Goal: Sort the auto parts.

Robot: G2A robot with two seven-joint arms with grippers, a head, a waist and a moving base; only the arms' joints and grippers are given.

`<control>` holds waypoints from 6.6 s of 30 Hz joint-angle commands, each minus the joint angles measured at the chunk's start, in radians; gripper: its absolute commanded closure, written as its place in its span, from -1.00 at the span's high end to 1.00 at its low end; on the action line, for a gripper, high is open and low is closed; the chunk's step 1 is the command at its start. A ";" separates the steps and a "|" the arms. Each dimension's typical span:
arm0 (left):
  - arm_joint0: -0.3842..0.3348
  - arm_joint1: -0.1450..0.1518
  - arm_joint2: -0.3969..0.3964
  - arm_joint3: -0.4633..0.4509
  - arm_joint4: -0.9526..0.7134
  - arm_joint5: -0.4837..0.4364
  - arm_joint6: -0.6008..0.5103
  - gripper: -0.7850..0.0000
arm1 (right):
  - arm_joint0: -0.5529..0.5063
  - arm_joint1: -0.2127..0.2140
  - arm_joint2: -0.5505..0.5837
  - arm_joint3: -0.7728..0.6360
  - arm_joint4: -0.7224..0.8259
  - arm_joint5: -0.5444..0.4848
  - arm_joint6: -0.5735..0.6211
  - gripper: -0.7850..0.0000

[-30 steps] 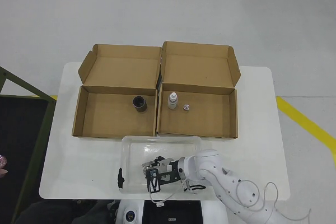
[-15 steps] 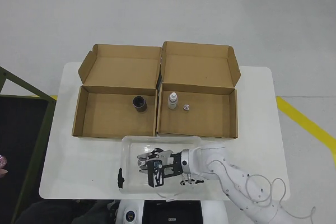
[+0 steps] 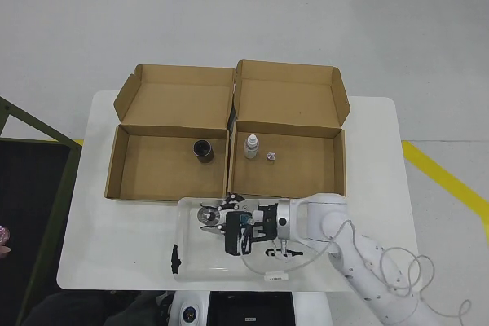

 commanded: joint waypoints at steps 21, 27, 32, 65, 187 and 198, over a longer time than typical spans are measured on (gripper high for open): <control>0.000 0.000 0.000 0.000 0.000 0.000 0.000 1.00 | 0.003 0.025 0.079 -0.091 0.042 -0.021 0.017 -1.00; 0.000 0.000 0.000 0.000 0.000 0.000 0.000 1.00 | 0.039 0.019 0.047 -0.045 0.044 0.001 0.015 -1.00; 0.000 0.000 0.000 0.000 0.000 0.000 0.000 1.00 | 0.091 0.008 0.004 0.005 0.043 0.037 0.021 -1.00; 0.000 0.000 0.000 0.000 0.000 0.000 0.000 1.00 | 0.479 -0.143 -0.321 0.467 0.039 0.188 0.167 -1.00; 0.000 0.000 0.000 0.000 0.000 0.000 0.000 1.00 | -0.552 0.009 0.815 -0.071 -0.053 0.230 -0.314 1.00; 0.000 0.000 0.000 0.000 0.000 0.000 0.000 1.00 | -0.578 0.019 0.850 -0.032 -0.032 0.239 -0.351 1.00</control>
